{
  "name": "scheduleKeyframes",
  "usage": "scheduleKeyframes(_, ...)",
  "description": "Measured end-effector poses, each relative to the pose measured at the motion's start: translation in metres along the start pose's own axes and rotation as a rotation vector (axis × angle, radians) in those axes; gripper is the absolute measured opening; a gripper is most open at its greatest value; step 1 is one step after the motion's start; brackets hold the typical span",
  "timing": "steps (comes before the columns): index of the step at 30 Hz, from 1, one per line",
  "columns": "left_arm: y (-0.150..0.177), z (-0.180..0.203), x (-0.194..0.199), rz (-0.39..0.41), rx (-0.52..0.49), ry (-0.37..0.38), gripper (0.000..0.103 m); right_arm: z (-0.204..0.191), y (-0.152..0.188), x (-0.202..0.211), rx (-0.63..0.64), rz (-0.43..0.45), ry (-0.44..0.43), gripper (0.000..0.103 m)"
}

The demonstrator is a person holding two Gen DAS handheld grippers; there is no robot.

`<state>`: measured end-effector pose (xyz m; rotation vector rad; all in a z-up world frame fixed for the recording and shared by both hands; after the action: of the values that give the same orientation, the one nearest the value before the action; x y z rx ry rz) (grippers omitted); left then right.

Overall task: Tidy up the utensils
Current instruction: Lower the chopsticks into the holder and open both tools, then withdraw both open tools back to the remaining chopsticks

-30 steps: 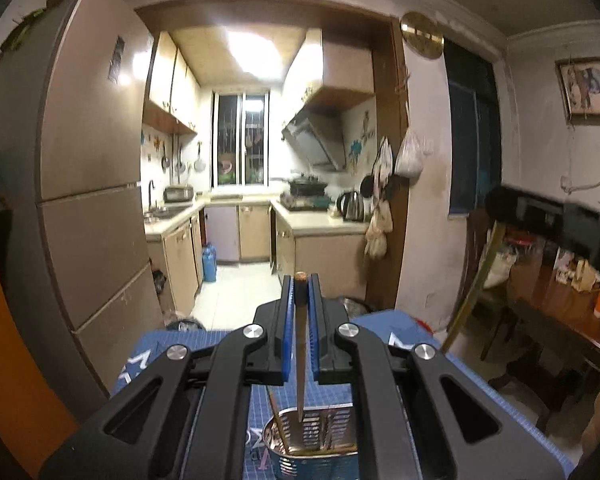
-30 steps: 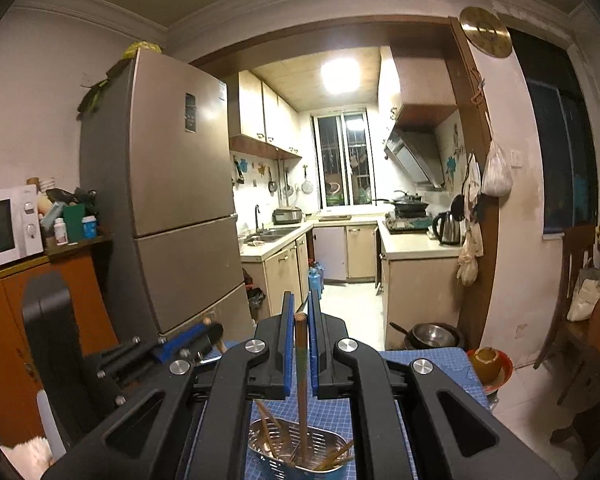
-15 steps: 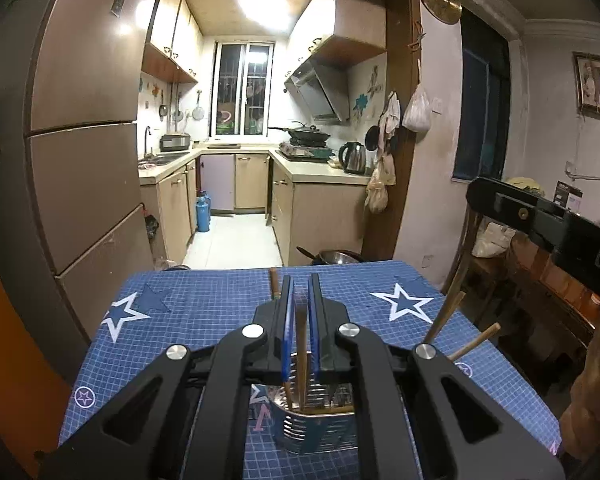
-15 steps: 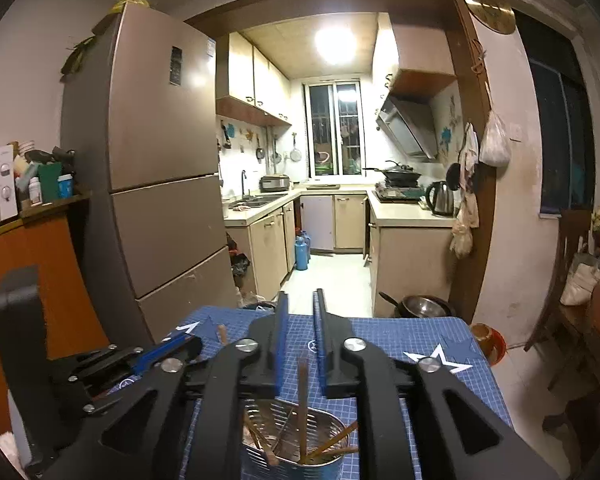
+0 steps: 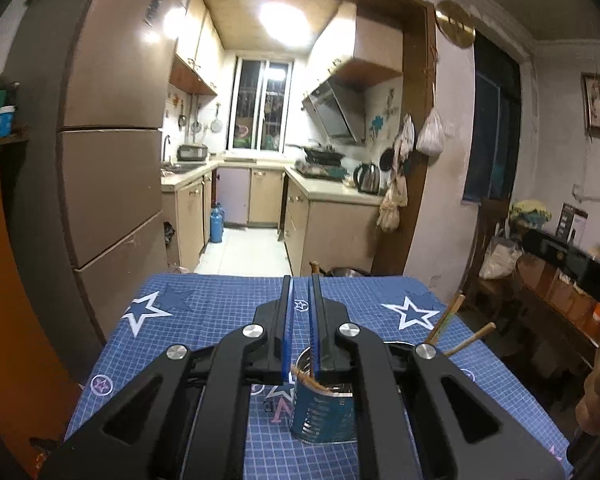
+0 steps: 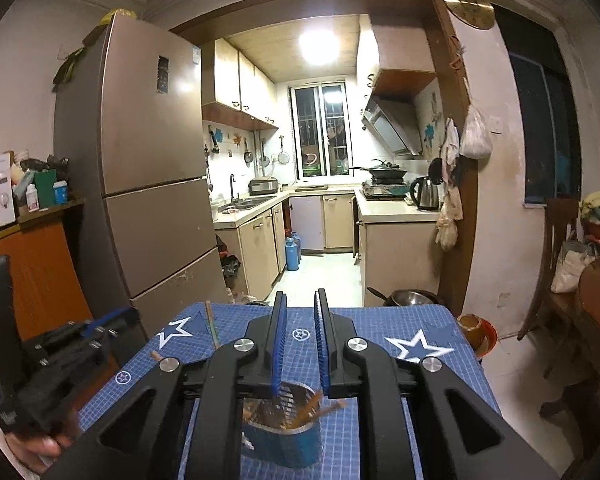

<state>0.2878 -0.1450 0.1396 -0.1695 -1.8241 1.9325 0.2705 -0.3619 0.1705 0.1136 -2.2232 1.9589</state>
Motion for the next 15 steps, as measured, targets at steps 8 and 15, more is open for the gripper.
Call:
scheduleKeyframes(8,0.038,0.004,0.099,0.064,-0.105,0.026,0.006,0.017,0.038,0.1,0.034,0.028,-0.042,0.023)
scheduleKeyframes(15,0.095,-0.001,0.169,0.006,-0.136,0.057,0.021,0.033,0.101,0.196,0.043,-0.02,-0.058,0.03)
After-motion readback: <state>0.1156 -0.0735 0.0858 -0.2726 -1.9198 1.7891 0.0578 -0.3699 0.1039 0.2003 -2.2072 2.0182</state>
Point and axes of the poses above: each gripper's, at about its wrist camera, not at the fingertips, and x roughly against the way its jaws point, z to its right, y to its underside, the point moved 4 cm from there along -x, roughly the way its jaws point, and after that the axes turned 4 degrees about z, right-handed, at the moved point
